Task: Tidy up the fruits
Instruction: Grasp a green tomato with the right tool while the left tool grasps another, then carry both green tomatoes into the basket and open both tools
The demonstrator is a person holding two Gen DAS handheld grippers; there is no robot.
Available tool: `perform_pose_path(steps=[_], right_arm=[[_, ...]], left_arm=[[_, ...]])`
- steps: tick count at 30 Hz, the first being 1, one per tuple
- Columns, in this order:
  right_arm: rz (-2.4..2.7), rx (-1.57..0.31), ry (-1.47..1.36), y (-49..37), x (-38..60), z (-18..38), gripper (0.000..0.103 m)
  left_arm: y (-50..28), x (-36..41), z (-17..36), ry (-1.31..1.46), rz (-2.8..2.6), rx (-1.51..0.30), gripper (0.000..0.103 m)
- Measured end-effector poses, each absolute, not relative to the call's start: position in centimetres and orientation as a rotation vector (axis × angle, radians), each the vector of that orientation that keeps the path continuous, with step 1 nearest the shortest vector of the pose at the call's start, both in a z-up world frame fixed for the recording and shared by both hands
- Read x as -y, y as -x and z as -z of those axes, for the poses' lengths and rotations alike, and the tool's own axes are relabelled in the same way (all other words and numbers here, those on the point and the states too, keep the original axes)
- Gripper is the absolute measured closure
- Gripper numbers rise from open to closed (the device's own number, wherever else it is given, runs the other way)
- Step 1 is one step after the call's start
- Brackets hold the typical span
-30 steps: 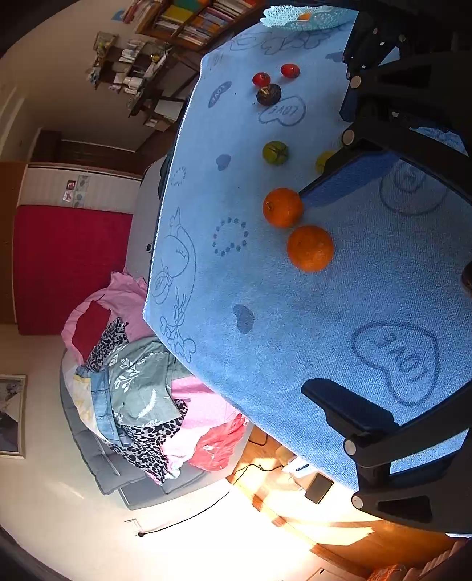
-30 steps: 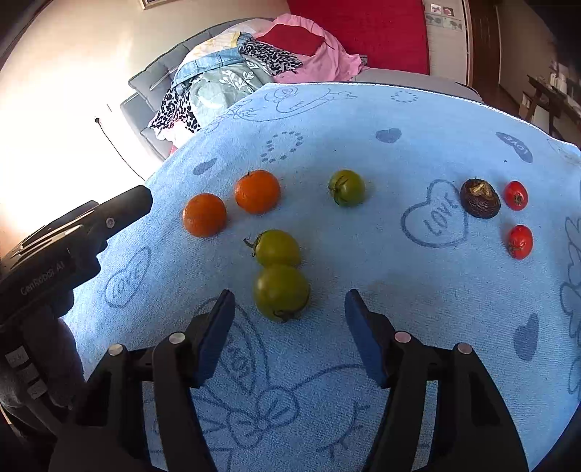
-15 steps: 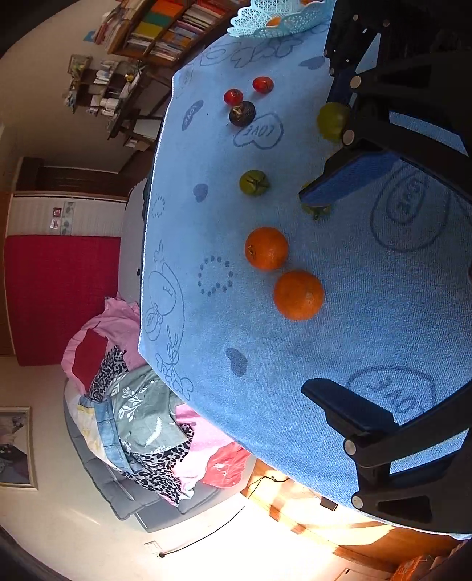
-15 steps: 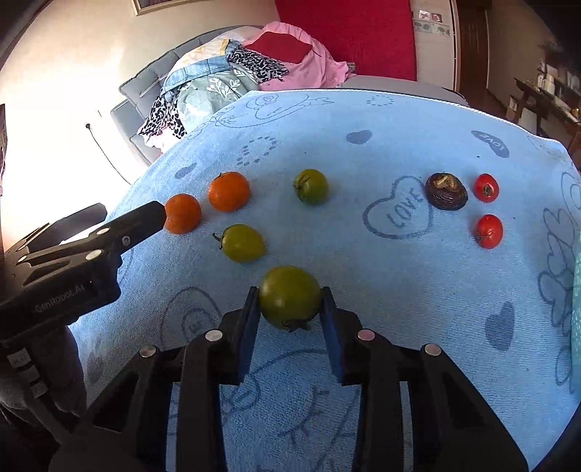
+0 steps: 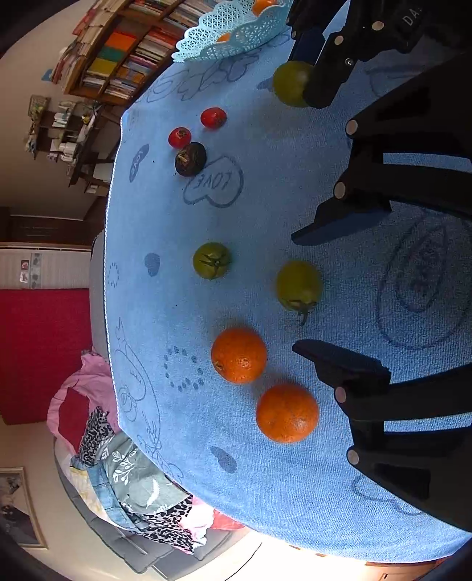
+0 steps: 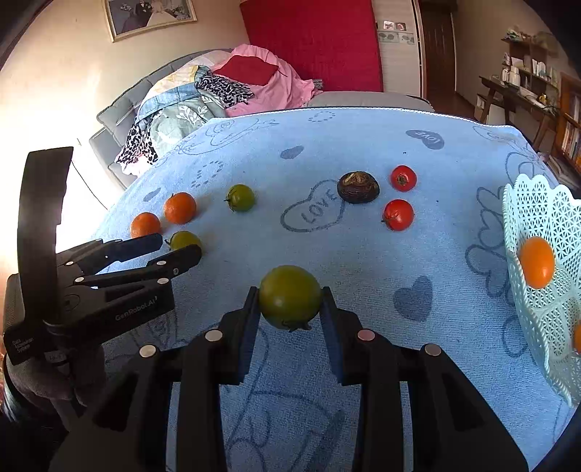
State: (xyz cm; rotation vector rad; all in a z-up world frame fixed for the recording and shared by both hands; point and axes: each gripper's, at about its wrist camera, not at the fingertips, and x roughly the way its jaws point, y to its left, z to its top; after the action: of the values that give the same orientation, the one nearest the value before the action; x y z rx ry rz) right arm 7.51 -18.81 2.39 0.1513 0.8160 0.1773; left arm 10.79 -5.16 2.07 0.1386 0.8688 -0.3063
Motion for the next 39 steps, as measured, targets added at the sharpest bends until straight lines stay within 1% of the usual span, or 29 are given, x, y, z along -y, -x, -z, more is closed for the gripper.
perform_pose_path(steps=[1, 4, 13, 22, 31, 39], right_arm=[[-0.177, -0.812, -0.151, -7.4, 18.8, -2.4, 0.069], [-0.177, -0.800, -0.153, -7.1, 19.0, -2.7, 0.069], [-0.169, -0.761, -0.171, -6.4, 19.5, -3.5, 0.069], [-0.129, -0.711, -0.202, -4.6, 21.5, -4.9, 0.069], [-0.031, -0.641, -0.238, -1.7, 26.0, -6.8, 0.069], [0.101, -0.600, -0.268, 1.6, 31.4, -7.6, 0.069]], left_arm=[[-11.1, 5.2, -1.8, -0.131, 0.306, -0.884, 0.060], [-11.4, 5.1, -1.7, -0.119, 0.303, -0.886, 0.066], [-10.7, 5.2, -2.2, -0.115, 0.318, -0.861, 0.066], [-8.3, 7.6, -4.7, -0.141, 0.378, -0.796, 0.066], [-5.9, 11.2, -7.8, -0.162, 0.454, -0.728, 0.066], [-4.1, 15.5, -9.0, -0.193, 0.534, -0.706, 0.066]])
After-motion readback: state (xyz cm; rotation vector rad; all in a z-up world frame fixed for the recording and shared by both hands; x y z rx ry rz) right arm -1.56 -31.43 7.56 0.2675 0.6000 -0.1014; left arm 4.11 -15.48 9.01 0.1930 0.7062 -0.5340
